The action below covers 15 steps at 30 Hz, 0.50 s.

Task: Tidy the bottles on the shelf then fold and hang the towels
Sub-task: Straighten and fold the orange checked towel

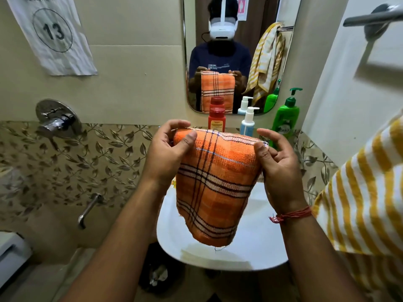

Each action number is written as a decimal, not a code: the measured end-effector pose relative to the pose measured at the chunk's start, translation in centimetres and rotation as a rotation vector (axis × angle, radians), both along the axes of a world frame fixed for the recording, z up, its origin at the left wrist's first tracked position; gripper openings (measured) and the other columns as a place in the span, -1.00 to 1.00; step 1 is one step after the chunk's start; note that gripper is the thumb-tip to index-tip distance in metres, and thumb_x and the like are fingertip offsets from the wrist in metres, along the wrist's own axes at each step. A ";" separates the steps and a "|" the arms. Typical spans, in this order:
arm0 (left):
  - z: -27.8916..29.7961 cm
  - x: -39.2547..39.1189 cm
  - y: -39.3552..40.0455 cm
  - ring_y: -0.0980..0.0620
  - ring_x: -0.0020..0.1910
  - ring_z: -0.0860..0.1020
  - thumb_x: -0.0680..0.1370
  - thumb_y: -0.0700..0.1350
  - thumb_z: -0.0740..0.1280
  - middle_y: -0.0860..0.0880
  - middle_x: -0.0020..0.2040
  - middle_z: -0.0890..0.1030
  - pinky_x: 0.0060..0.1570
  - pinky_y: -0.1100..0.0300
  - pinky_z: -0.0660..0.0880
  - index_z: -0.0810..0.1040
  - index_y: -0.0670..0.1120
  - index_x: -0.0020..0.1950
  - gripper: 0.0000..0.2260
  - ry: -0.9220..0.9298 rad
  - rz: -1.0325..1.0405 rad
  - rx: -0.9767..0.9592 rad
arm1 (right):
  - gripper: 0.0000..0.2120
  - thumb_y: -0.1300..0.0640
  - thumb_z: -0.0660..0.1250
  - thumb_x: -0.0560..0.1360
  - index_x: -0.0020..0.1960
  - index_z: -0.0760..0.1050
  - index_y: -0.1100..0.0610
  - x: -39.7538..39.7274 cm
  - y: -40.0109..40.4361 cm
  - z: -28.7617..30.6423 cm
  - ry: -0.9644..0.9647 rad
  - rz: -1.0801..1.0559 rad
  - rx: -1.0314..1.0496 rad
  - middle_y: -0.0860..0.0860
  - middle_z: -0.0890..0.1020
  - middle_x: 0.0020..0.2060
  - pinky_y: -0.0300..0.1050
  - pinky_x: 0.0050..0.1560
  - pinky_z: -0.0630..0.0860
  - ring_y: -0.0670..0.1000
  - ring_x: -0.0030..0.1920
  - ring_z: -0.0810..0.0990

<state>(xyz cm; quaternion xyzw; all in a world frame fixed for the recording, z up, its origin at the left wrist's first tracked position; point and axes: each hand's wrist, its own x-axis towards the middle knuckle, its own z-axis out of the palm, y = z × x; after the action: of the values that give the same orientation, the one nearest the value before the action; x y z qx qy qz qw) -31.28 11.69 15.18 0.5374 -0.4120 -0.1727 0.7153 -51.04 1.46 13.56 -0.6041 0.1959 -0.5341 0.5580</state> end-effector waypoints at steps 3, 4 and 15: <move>0.3 -0.3 -0.7 -0.03 -0.07 0.66 0.51 -0.20 0.47 -0.09 -0.01 0.66 -0.12 0.07 0.63 0.62 0.04 -0.08 -0.86 -0.073 0.018 -0.014 | -0.82 0.26 0.35 0.54 0.14 0.53 0.14 0.1 -0.7 0.3 -0.064 -0.011 -0.023 0.07 0.71 -0.09 0.08 -0.03 0.63 0.10 -0.06 0.69; 0.4 -0.5 -0.9 -0.10 -0.05 0.66 0.50 -0.22 0.47 -0.16 0.00 0.65 -0.09 0.00 0.65 0.61 0.07 -0.13 -0.82 -0.088 0.019 -0.026 | -0.81 0.31 0.35 0.53 0.11 0.54 0.13 0.2 -1.0 0.4 -0.080 -0.008 -0.036 0.06 0.69 -0.08 0.08 -0.03 0.63 0.09 -0.05 0.68; 1.4 -1.8 -3.8 -0.16 0.13 0.61 0.41 -0.29 0.46 -0.12 0.27 0.33 0.00 -0.03 0.65 0.53 0.14 -0.04 -0.66 -0.164 0.153 -0.140 | -0.38 0.38 0.45 0.42 0.37 0.40 -0.02 0.1 -4.5 1.6 0.104 -0.253 -0.356 0.13 0.30 0.30 0.03 0.17 0.61 0.11 0.20 0.58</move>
<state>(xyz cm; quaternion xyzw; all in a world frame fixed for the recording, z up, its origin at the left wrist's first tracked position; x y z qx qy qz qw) -33.11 7.86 16.57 0.5284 -0.4378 -0.0441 0.7261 -50.95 -3.03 15.18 -0.6905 0.2013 -0.5942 0.3601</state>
